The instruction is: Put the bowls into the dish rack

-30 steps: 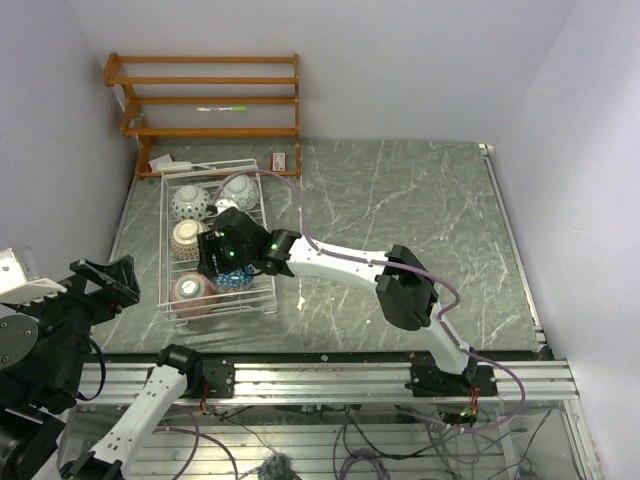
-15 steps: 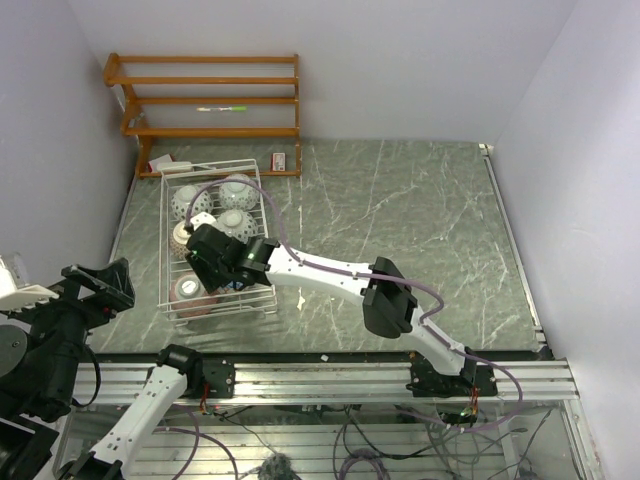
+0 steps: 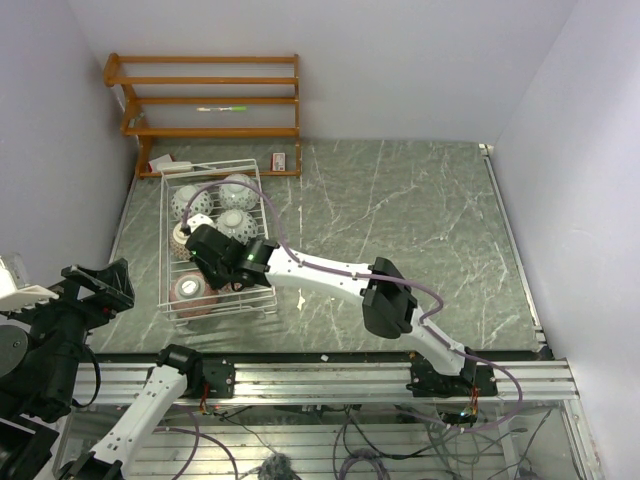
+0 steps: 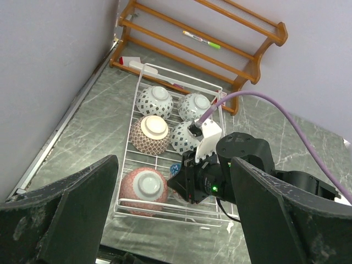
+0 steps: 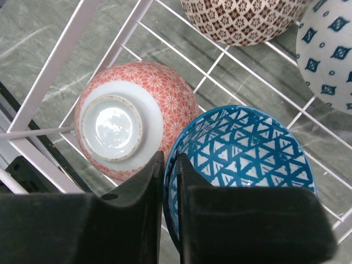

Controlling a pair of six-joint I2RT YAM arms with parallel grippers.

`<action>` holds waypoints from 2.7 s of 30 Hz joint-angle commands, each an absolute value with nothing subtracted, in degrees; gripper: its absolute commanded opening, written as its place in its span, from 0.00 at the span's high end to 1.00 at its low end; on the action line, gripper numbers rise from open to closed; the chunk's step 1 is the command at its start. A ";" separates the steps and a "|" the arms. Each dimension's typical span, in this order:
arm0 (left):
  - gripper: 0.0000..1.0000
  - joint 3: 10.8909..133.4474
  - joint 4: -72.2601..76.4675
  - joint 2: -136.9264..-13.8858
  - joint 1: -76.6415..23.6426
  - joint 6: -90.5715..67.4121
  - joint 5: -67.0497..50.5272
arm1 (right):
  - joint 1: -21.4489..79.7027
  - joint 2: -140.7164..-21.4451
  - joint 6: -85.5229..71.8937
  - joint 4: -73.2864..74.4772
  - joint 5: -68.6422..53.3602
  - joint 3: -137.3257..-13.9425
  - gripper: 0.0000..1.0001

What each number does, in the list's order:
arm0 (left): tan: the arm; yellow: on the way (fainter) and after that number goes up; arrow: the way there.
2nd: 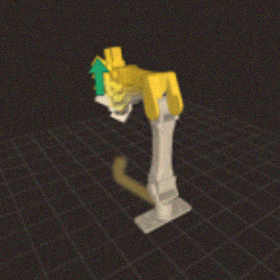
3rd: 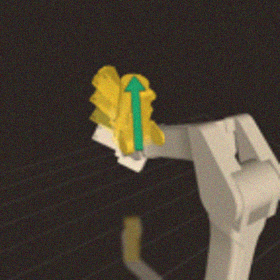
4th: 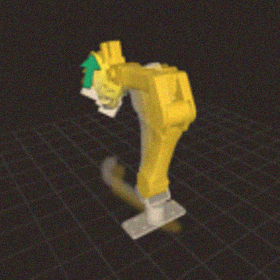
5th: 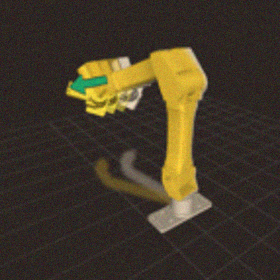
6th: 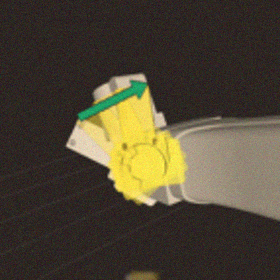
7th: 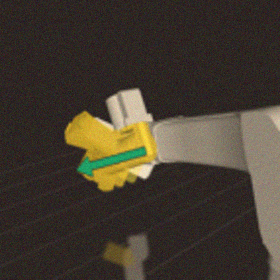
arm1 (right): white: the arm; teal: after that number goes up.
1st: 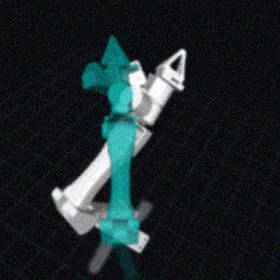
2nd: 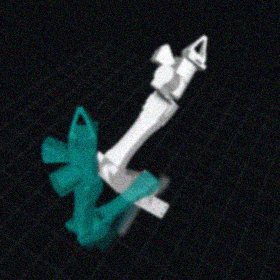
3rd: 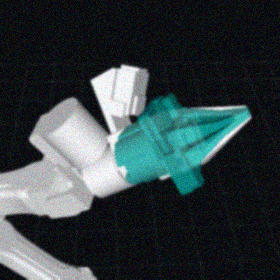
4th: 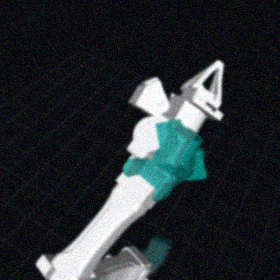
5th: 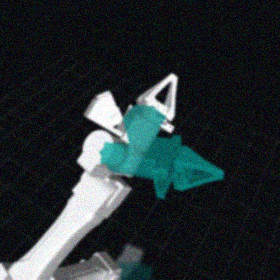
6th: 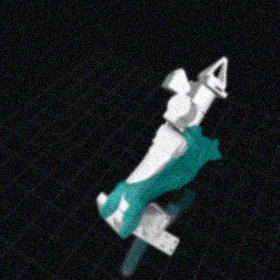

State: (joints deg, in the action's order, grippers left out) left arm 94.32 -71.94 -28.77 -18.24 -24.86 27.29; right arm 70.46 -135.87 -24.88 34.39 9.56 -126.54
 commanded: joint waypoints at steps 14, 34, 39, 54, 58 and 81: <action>0.07 95.80 -72.34 -29.04 -18.81 -23.93 28.56 | 58.98 -111.56 -47.33 -12.97 -20.52 -86.82 1.00; 0.07 97.45 -72.49 -30.32 -18.87 -23.02 29.29 | 55.76 -127.09 -85.55 -53.75 -31.01 -78.79 1.00; 0.06 97.56 -72.34 -30.50 -18.90 -22.81 29.18 | 55.15 -128.02 -87.26 -51.30 -29.61 -77.08 1.00; 0.06 96.74 -71.77 -30.49 -18.90 -22.57 29.42 | 52.87 -130.57 -85.43 -40.81 -25.49 -72.42 0.98; 0.06 96.14 -71.55 -30.50 -18.90 -22.75 29.40 | 51.66 -129.98 -83.78 -39.00 -24.08 -70.75 0.96; 0.07 94.74 -70.49 -30.84 -18.90 -23.24 28.39 | 50.27 -123.51 -72.55 -27.05 -14.32 -69.42 0.63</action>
State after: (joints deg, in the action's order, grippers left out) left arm 95.07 -71.85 -29.85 -18.31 -23.75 28.47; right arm 52.16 -122.10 -78.17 -39.72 -19.51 -71.16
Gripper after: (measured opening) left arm 0.936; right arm 0.348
